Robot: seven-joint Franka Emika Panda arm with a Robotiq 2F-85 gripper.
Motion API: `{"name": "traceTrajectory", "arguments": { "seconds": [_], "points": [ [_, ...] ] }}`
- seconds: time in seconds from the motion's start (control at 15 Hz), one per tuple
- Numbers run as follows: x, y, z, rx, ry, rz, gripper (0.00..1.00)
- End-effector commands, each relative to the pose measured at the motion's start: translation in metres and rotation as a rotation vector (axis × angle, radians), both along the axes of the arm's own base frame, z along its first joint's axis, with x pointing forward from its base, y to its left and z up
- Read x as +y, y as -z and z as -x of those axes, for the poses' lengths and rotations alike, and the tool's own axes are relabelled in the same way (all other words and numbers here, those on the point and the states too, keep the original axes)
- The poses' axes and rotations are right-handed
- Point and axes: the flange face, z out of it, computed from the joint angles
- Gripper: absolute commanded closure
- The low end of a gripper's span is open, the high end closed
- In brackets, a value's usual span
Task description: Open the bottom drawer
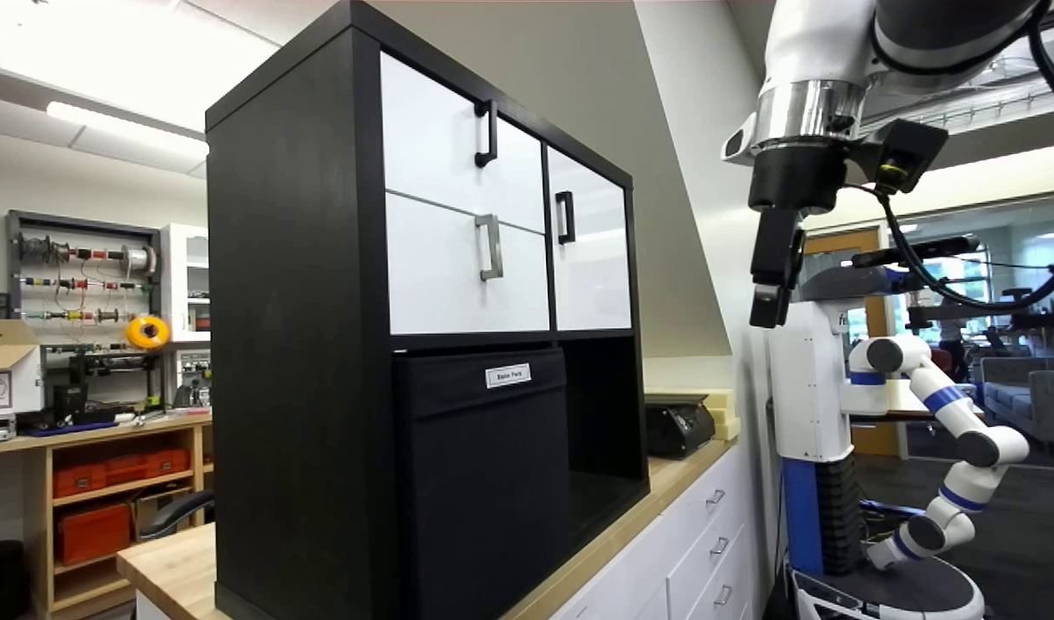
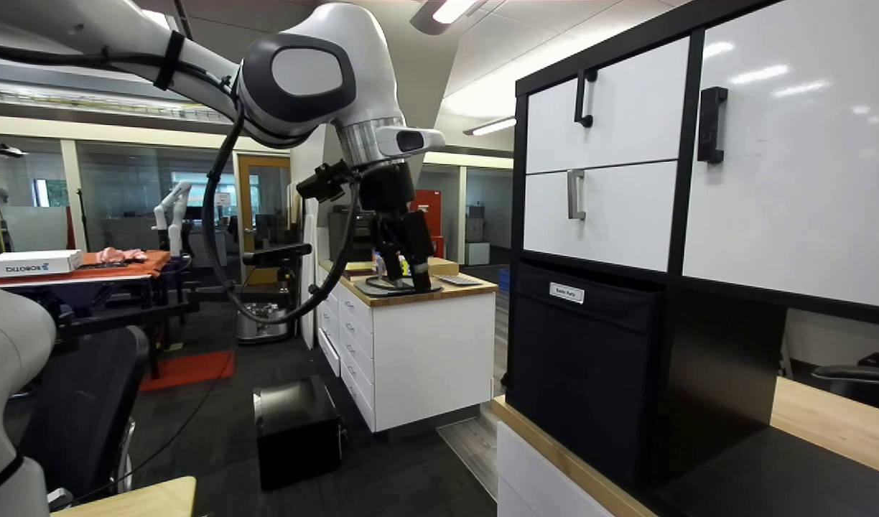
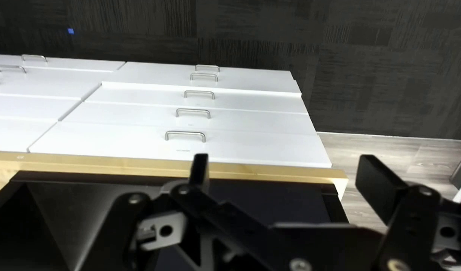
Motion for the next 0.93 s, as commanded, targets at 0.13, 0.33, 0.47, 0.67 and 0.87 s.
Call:
{"name": "traceTrajectory", "arguments": {
  "seconds": [0.13, 0.33, 0.47, 0.67, 0.87],
  "points": [
    [0.009, -0.028, -0.023, -0.157, 0.019, 0.002, 0.00],
    [0.012, -0.043, -0.036, -0.237, 0.024, 0.009, 0.00],
    [0.013, -0.051, -0.046, -0.280, 0.026, 0.012, 0.00],
    [0.014, -0.059, -0.064, -0.332, 0.024, 0.011, 0.00],
    [0.015, -0.065, -0.085, -0.375, 0.032, 0.004, 0.00]
  ]
}}
